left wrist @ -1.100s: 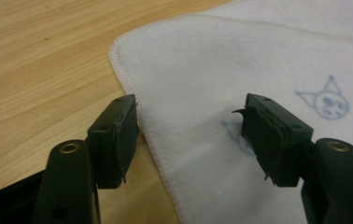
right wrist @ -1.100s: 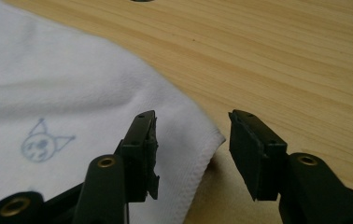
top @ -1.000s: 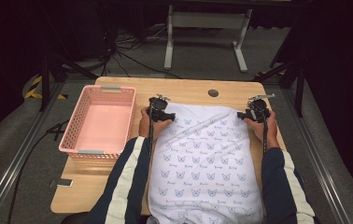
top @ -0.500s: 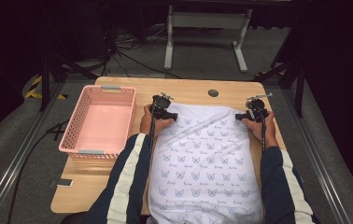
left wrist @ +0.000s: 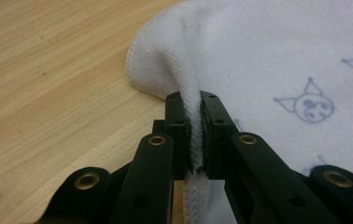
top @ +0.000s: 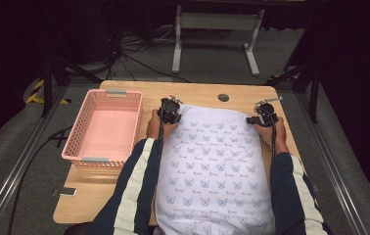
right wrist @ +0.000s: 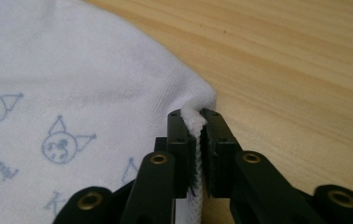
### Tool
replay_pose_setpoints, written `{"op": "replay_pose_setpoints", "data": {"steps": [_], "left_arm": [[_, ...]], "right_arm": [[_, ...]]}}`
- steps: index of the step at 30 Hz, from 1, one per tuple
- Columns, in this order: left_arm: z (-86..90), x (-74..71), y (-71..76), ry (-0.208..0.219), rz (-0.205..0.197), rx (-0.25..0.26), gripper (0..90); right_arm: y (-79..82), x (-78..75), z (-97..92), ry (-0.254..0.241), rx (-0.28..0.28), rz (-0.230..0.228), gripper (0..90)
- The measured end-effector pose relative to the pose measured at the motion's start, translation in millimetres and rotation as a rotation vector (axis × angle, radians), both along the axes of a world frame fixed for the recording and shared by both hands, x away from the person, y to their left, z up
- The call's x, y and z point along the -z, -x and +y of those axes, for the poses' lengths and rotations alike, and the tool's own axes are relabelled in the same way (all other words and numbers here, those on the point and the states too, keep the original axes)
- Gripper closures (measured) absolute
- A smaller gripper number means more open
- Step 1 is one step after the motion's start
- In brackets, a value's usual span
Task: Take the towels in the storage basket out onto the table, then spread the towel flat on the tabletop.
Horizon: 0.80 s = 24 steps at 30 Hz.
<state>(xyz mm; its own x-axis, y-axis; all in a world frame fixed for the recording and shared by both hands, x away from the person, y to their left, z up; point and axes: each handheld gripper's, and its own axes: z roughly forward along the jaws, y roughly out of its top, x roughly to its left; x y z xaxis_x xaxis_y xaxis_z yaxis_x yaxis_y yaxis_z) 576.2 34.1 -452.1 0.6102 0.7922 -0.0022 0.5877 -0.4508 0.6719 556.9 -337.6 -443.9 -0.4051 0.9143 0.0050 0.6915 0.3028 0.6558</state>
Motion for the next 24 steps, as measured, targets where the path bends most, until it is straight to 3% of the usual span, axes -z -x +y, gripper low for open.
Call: {"op": "replay_pose_setpoints", "data": {"steps": [6,15,24], "left_arm": [[-0.3,-16.7,2.2,0.048,-0.044,0.001,83.2],[-5.2,-42.3,16.2,0.049,-0.077,0.078,83.7],[-5.6,-74.5,45.7,0.065,-0.128,0.149,83.7]], "right_arm": [[1.0,-17.9,2.3,-0.021,-0.020,-0.071,85.9],[15.7,-40.0,8.6,-0.050,-0.106,-0.131,86.6],[48.8,-72.3,18.8,-0.061,-0.223,-0.214,86.7]]}}
